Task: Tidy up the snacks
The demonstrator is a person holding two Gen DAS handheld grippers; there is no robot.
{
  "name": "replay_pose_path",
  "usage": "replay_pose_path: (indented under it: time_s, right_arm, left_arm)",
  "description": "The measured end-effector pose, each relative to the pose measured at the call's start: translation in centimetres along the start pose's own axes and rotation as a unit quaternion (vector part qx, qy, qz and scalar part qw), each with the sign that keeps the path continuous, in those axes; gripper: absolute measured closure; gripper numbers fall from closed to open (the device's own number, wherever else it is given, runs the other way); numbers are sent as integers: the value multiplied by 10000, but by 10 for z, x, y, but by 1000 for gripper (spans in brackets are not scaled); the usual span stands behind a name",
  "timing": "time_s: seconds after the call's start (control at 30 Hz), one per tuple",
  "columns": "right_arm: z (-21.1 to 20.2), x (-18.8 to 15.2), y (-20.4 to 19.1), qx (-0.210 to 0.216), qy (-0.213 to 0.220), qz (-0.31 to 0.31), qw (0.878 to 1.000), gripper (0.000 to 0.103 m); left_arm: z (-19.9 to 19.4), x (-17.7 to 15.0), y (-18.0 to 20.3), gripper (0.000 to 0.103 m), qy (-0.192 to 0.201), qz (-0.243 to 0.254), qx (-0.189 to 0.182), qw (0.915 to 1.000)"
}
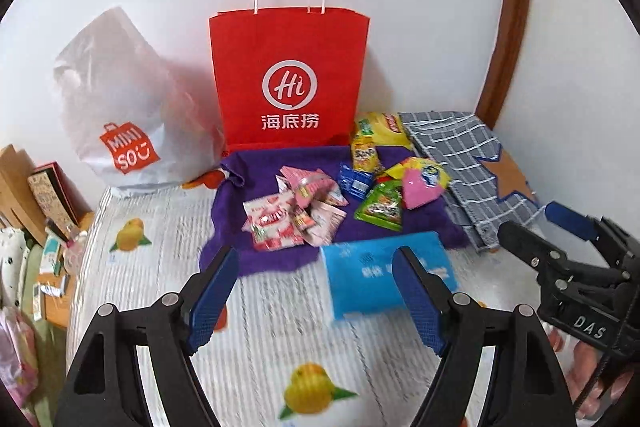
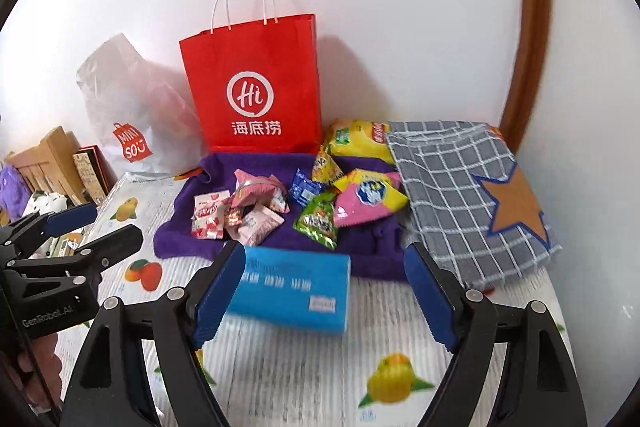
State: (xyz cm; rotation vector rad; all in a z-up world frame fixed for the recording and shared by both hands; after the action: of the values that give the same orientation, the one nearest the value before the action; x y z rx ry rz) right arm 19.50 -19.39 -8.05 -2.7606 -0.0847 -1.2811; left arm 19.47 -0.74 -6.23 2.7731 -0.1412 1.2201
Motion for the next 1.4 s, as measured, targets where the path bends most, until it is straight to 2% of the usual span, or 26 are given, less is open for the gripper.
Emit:
replay_pose_path:
  time_s: [0.2,0.3,0.37,0.6,0.8,1.4]
  right_arm:
    - [-35,-26,3,-39,134,61,9999,14]
    - [-55,-37,6,-116,250,97,9996,5]
    - [-67,-42,10,-239,343,139,9990,0]
    - [-106,-63,22,-238,422,216,9986,0]
    - [-129,-72,27,-249,533,204,9981,0]
    - [-141,-70,26,-248,708,227,9969,0]
  left_arm:
    - [-35,-20,8,21,182,-26,114,9998]
    - [-53,-29,13,14,282,-27,186,9994]
    - [-64,-36,18,14,340,-34,218,9992]
    - [-99,-54,37,10,515,0,281,9983]
    - [-114,-56,45,10,641,-9,288,9975]
    - [-110,-62,52,10,584,-1,252,9980]
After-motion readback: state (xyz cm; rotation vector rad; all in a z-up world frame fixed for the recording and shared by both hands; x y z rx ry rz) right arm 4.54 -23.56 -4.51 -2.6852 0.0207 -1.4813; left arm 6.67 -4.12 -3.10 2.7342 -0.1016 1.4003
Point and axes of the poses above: each gripper's, at about its wrist camera, not at the fingertips, and z roughly the way its jaws point, y to its right, x to its top, the point moved 7 cm from there along z, roughly the way its jaws point, and after that the axes turned 3 degrees about y, right-handed, at the moved point
